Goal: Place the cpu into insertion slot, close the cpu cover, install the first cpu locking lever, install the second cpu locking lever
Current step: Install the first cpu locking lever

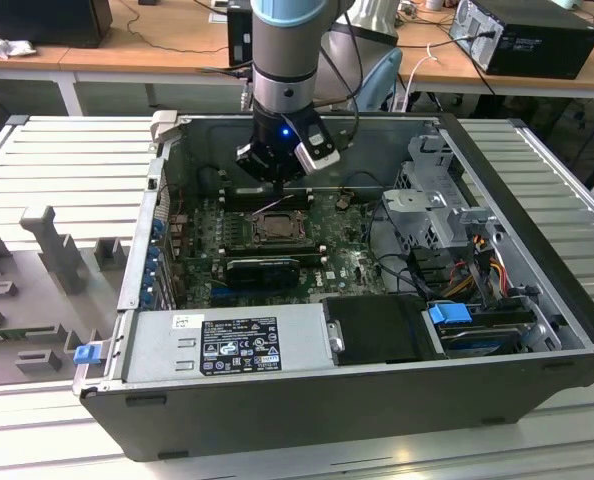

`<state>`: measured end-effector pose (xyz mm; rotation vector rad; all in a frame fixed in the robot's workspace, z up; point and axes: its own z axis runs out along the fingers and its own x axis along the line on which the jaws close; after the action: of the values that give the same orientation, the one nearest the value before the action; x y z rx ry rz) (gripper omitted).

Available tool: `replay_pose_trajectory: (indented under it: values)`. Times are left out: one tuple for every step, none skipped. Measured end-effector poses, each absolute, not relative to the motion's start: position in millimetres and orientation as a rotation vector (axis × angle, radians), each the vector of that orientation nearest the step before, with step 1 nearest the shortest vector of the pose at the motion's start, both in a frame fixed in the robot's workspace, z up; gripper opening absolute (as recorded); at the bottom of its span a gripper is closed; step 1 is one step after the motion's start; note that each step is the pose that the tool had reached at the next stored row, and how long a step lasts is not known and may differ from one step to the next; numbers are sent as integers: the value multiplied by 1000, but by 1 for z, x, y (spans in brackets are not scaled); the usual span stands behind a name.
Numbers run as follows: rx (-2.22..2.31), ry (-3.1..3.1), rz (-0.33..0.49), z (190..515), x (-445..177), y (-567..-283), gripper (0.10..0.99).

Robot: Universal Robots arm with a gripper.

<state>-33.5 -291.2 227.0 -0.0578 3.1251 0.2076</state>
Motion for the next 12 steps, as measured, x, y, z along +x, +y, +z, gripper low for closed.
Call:
replay_pose_trajectory:
  values:
    - [-58, 3125, 207, 227, -33, -291, 106]
    - [-59, 3125, 206, 226, -32, -291, 106]
    - [-59, 3125, 206, 225, -30, -291, 106]
    - [-59, 3125, 206, 224, -29, -291, 106]
    - [-59, 3125, 206, 224, -27, -291, 106]
    - [-59, 3125, 206, 223, -27, -291, 106]
    - [-60, 3125, 206, 222, -26, -291, 106]
    - [-60, 3125, 206, 221, -26, -291, 106]
    - [-60, 3125, 206, 219, -25, -291, 106]
    - [-60, 3125, 206, 218, -25, -291, 106]
    - [-61, 3125, 205, 217, -24, -291, 106]
    - [-61, 3125, 205, 216, -24, -291, 106]
